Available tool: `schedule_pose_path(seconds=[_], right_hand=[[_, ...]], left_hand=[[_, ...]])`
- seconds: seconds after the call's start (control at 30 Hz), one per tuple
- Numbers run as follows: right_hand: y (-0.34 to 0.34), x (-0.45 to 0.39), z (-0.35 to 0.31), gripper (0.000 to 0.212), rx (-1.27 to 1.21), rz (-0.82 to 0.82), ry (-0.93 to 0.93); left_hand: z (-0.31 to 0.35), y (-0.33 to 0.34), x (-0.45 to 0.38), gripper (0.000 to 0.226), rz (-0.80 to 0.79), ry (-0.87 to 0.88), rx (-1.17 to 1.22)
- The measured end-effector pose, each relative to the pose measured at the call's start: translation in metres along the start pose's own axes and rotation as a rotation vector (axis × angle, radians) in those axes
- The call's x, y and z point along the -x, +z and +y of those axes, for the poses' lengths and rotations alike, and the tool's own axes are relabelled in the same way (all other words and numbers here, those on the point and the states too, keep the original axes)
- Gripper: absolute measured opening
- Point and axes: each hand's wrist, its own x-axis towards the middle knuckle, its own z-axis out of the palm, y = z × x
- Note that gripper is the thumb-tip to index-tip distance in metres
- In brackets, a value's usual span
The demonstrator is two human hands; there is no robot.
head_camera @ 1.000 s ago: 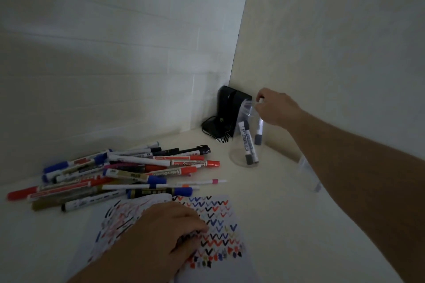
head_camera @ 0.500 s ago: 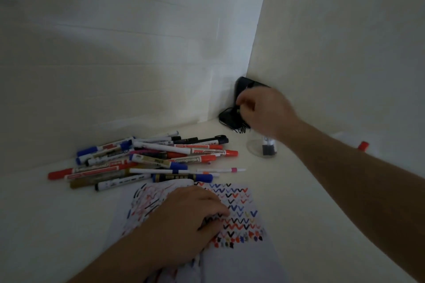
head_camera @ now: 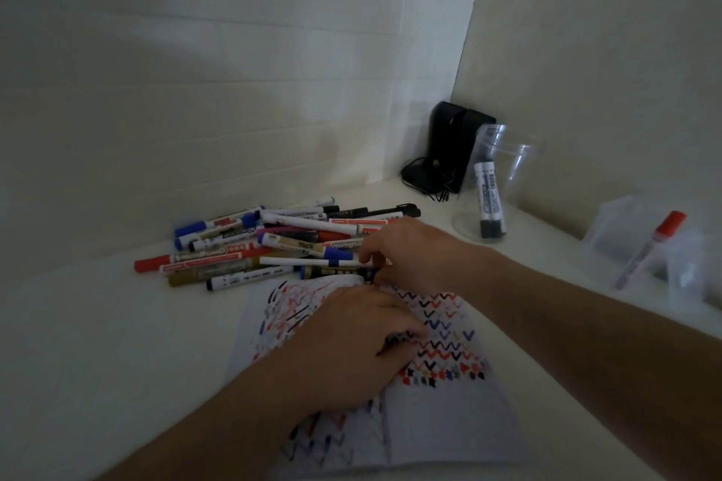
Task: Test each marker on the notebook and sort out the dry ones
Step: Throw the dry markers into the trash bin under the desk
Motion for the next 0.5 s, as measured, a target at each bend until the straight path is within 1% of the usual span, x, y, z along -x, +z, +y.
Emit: schedule_pose_path(seconds=[0.13,0.23,0.3,0.37,0.4,0.43,0.47,0.5], right_hand=[[-0.014,0.015,0.005,0.033,0.025,0.014,-0.014],[-0.032,0.038,0.026,0.033,-0.035,0.022,0.099],[-0.039,0.058,0.048,0.035,-0.178,0.070,0.178],[-0.033,0.077,0.060,0.038,-0.474,0.125,0.199],[-0.025,0.085,0.058,0.038,-0.630,0.106,0.191],[-0.013,0.090,0.053,0.037,-0.735,0.056,0.184],[0.000,0.092,0.048,0.036,-0.767,0.006,0.178],[0.012,0.093,0.043,0.034,-0.743,-0.015,0.173]], left_hand=[[0.001,-0.001,0.000,0.033,-0.005,-0.002,0.000],[0.000,-0.003,0.000,0.030,-0.031,-0.037,0.036],[-0.001,-0.005,-0.001,0.032,-0.008,-0.094,0.105],[0.000,-0.008,-0.003,0.040,0.041,-0.190,0.225],[0.001,-0.010,-0.003,0.044,0.064,-0.231,0.294],[0.003,-0.011,-0.003,0.047,0.073,-0.261,0.343],[0.004,-0.012,-0.003,0.048,0.068,-0.278,0.356],[0.004,-0.012,-0.003,0.045,0.058,-0.281,0.338]])
